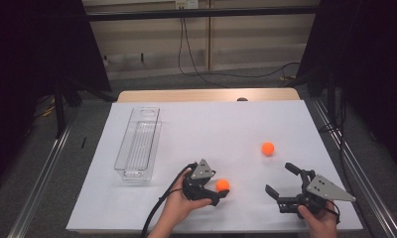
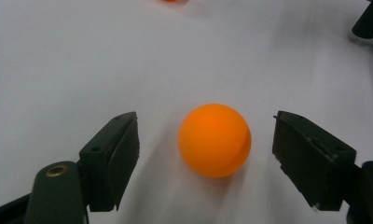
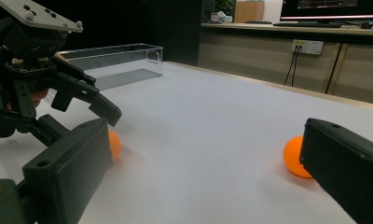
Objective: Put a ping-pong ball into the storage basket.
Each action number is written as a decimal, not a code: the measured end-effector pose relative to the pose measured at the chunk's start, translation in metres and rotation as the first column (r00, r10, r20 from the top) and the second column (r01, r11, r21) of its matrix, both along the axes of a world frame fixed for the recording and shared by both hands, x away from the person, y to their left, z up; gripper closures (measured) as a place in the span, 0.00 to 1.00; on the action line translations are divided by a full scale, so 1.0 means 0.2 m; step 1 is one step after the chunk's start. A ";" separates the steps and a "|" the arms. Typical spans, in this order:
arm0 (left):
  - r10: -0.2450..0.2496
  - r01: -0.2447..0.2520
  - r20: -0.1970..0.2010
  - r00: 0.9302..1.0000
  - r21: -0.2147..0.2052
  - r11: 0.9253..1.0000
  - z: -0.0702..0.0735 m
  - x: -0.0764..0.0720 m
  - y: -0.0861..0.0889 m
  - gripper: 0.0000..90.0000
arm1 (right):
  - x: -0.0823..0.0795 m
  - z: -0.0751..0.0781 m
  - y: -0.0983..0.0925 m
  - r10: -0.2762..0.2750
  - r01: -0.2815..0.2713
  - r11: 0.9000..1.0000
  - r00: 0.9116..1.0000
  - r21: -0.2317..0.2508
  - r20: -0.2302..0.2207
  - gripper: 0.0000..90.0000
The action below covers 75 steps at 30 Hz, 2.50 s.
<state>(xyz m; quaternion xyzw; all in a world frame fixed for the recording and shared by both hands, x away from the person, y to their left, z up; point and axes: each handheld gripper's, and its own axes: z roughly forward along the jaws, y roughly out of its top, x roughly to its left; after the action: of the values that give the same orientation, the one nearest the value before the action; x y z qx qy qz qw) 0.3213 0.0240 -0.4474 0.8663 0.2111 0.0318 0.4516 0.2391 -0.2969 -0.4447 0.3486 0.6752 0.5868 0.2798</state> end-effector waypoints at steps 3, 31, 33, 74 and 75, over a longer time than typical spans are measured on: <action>-0.002 0.002 -0.003 1.000 0.006 1.000 0.00 0.00 0.00 0.27 | 0.00 0.00 0.00 0.000 0.000 1.000 1.000 0.000 0.000 0.02; -0.009 0.010 -0.022 1.000 0.019 1.000 -0.02 0.01 -0.03 0.38 | 0.00 0.00 0.00 -0.002 0.002 1.000 1.000 0.002 0.001 0.02; -0.012 0.013 -0.023 1.000 0.023 1.000 -0.02 0.01 -0.03 0.39 | 0.00 0.00 0.00 -0.001 0.001 1.000 1.000 0.002 0.001 0.02; -0.017 0.020 -0.056 0.998 0.052 0.998 -0.04 0.01 -0.07 0.52 | 0.00 0.00 0.00 0.001 -0.001 1.000 1.000 0.002 0.004 0.02; -0.013 0.016 -0.059 0.998 0.050 0.999 -0.04 0.01 -0.07 0.53 | 0.00 0.00 0.00 0.001 -0.001 1.000 1.000 0.001 0.005 0.02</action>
<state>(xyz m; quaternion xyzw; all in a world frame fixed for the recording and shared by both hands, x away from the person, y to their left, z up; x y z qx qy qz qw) 0.3230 0.0100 -0.4560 0.8795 0.2169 0.0085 0.4235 0.2388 -0.2974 -0.4443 0.3469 0.6743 0.5882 0.2810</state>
